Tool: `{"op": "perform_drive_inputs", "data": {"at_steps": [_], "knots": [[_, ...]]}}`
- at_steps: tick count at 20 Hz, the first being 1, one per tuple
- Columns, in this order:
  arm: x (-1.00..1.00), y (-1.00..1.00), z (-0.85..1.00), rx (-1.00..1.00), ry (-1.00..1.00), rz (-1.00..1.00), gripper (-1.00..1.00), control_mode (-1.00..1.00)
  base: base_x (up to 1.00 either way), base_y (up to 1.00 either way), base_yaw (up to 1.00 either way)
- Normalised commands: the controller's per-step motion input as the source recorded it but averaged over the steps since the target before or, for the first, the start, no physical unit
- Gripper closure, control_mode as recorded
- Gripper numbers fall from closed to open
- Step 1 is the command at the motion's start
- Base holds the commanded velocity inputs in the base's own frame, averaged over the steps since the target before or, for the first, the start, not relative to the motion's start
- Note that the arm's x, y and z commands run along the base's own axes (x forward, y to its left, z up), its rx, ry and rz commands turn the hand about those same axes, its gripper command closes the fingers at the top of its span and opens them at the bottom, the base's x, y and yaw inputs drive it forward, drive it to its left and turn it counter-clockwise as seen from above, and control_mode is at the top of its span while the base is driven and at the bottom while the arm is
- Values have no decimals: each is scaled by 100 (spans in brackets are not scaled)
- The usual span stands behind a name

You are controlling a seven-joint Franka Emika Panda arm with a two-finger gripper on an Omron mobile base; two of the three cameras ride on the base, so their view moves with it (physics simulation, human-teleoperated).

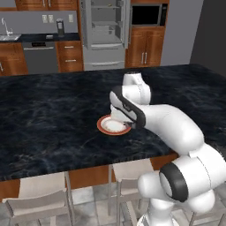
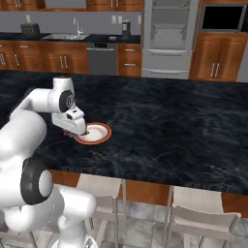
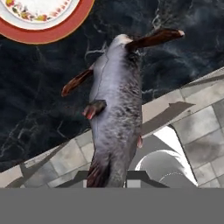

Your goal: Take the fish from the fridge and place it on the digital scale on the counter by the fridge. Wait a few seconds for a reading, then move it to the plate on the dining counter.

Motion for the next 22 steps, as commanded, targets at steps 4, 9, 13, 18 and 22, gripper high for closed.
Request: {"op": "perform_drive_inputs", "data": {"at_steps": [4, 9, 13, 18, 22], "knots": [[89, -1, -41, 0, -2, 7, 100, -100, 0, 0, 0], [90, 0, -47, 0, -2, 6, 100, -100, 0, 0, 0], [87, 0, -54, 0, 0, 5, 100, -100, 0, 0, 0], [48, 0, -58, 0, -9, 3, 100, -100, 0, 0, 0], [26, 0, -49, -1, -17, 1, 100, -100, 0, 0, 0]]}}
